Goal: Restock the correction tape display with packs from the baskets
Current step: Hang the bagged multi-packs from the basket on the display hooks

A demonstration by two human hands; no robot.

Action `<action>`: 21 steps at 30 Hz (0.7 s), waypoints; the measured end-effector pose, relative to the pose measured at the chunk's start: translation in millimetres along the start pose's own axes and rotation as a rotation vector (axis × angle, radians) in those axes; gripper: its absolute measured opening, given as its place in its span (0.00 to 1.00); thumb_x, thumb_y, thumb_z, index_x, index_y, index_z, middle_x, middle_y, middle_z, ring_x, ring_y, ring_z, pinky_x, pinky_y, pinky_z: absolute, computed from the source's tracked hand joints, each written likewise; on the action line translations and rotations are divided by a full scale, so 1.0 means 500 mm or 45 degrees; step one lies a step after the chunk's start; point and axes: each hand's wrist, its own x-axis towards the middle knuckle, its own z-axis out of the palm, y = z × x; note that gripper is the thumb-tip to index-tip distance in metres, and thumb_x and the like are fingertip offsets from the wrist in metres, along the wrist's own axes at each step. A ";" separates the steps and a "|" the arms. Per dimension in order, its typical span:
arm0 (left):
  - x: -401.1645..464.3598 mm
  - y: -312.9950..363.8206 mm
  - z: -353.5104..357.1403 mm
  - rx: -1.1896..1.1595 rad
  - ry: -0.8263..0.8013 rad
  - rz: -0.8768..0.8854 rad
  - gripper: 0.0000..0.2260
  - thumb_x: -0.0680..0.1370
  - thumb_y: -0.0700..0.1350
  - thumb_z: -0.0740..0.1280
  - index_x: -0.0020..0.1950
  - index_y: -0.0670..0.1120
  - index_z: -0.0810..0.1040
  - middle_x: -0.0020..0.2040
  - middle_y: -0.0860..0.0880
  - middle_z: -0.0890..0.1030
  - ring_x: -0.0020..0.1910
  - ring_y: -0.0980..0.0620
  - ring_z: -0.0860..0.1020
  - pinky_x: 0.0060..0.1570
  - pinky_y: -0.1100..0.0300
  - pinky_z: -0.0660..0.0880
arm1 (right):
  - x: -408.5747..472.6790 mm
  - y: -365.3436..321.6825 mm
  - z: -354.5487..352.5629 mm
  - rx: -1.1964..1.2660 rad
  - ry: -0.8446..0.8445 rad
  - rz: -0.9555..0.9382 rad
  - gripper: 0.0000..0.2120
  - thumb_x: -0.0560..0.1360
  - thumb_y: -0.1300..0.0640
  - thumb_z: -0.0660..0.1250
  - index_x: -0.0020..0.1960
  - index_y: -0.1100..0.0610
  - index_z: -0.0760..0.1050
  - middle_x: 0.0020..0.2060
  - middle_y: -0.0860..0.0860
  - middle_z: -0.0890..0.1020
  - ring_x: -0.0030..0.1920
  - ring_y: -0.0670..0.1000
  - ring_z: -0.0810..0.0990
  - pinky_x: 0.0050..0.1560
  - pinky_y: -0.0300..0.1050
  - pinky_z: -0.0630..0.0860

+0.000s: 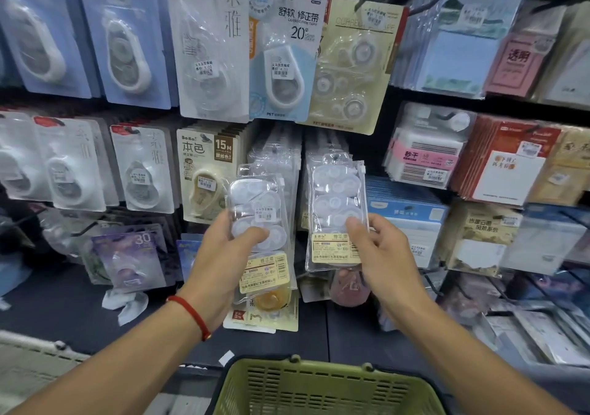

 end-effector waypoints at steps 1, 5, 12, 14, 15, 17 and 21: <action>0.000 0.000 0.000 -0.004 -0.003 0.002 0.08 0.81 0.38 0.70 0.56 0.51 0.81 0.51 0.44 0.88 0.42 0.44 0.88 0.36 0.48 0.84 | 0.001 -0.001 -0.002 -0.003 0.002 -0.011 0.13 0.86 0.47 0.63 0.58 0.56 0.78 0.44 0.53 0.89 0.43 0.62 0.88 0.40 0.51 0.83; 0.000 0.001 0.000 0.000 -0.013 0.015 0.11 0.80 0.36 0.69 0.53 0.53 0.82 0.50 0.45 0.88 0.44 0.42 0.88 0.39 0.43 0.84 | 0.011 0.003 -0.008 -0.096 0.031 -0.049 0.15 0.85 0.45 0.63 0.58 0.56 0.79 0.48 0.49 0.89 0.48 0.52 0.88 0.48 0.48 0.84; -0.011 -0.003 0.012 0.114 -0.201 0.081 0.17 0.80 0.30 0.69 0.62 0.49 0.79 0.56 0.46 0.88 0.55 0.46 0.86 0.53 0.47 0.82 | -0.002 0.014 0.005 -0.592 -0.089 -0.225 0.15 0.82 0.47 0.68 0.68 0.47 0.77 0.59 0.40 0.81 0.57 0.39 0.79 0.54 0.35 0.74; -0.018 -0.005 0.017 0.143 -0.253 0.125 0.19 0.78 0.30 0.72 0.63 0.49 0.78 0.56 0.47 0.88 0.55 0.47 0.86 0.57 0.49 0.82 | -0.007 0.022 0.015 -0.464 -0.292 -0.200 0.07 0.83 0.48 0.69 0.58 0.47 0.82 0.49 0.40 0.86 0.47 0.39 0.83 0.45 0.30 0.74; -0.021 -0.006 0.020 0.139 -0.268 0.136 0.20 0.77 0.31 0.73 0.64 0.49 0.76 0.55 0.48 0.88 0.54 0.47 0.86 0.56 0.50 0.83 | -0.008 0.025 0.019 -0.387 -0.327 -0.191 0.05 0.83 0.48 0.68 0.53 0.47 0.83 0.45 0.41 0.87 0.42 0.39 0.83 0.40 0.30 0.74; -0.025 -0.005 0.026 0.118 -0.277 0.147 0.21 0.77 0.32 0.73 0.65 0.51 0.76 0.55 0.47 0.88 0.53 0.48 0.87 0.53 0.52 0.84 | -0.007 0.028 0.024 -0.288 -0.232 -0.213 0.08 0.84 0.50 0.67 0.48 0.47 0.82 0.44 0.45 0.88 0.42 0.42 0.85 0.39 0.36 0.77; -0.029 -0.001 0.034 0.134 -0.330 0.141 0.22 0.79 0.30 0.70 0.67 0.53 0.77 0.60 0.47 0.85 0.55 0.48 0.86 0.54 0.50 0.85 | 0.007 0.020 0.015 -0.169 0.004 -0.188 0.13 0.86 0.48 0.63 0.50 0.55 0.80 0.45 0.54 0.87 0.48 0.57 0.87 0.52 0.62 0.83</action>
